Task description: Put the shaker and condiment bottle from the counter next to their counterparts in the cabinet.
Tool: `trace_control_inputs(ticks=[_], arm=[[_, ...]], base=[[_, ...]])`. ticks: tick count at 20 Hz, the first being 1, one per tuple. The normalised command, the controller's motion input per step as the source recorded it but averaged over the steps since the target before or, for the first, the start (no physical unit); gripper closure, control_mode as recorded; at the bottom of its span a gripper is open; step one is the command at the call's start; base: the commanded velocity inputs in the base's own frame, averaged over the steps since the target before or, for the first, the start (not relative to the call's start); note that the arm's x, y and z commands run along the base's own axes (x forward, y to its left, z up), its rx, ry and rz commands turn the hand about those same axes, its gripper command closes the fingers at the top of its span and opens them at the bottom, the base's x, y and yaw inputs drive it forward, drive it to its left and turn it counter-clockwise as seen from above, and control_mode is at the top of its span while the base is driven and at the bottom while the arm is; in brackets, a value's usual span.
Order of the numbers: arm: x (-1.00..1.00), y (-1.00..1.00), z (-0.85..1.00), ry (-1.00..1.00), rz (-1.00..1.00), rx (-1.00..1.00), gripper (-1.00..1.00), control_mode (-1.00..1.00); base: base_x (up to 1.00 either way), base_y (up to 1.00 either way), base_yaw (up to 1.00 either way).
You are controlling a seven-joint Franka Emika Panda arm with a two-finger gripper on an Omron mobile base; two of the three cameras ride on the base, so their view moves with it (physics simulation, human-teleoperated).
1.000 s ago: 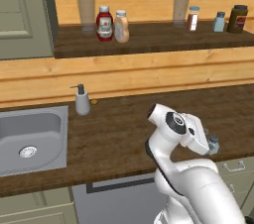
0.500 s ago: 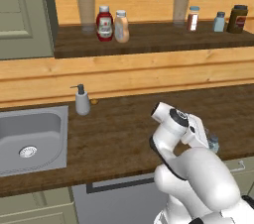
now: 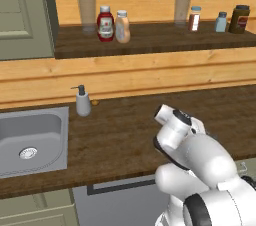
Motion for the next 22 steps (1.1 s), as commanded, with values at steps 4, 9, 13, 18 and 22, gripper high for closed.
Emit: trace_control_inputs(ticks=[4, 9, 13, 18, 22], arm=[[0.14, -0.16, -0.27, 0.0, 0.0, 0.0, -1.0, -1.0], [0.12, -0.09, -0.23, 0.0, 0.0, 0.0, -1.0, -1.0], [0.18, -0.02, -0.15, 0.0, 0.0, 0.0, -1.0, -1.0], [0.34, 0.0, -0.08, 0.01, 0.0, 0.0, -1.0, -1.0], [0.24, -0.02, -0.2, 0.0, 0.0, 0.0, -1.0, -1.0]], base=[[0.0, 0.0, 0.0], [0.0, 0.0, 0.0], [0.0, 0.0, 0.0], [0.0, 0.0, 0.0], [0.0, 0.0, 0.0]])
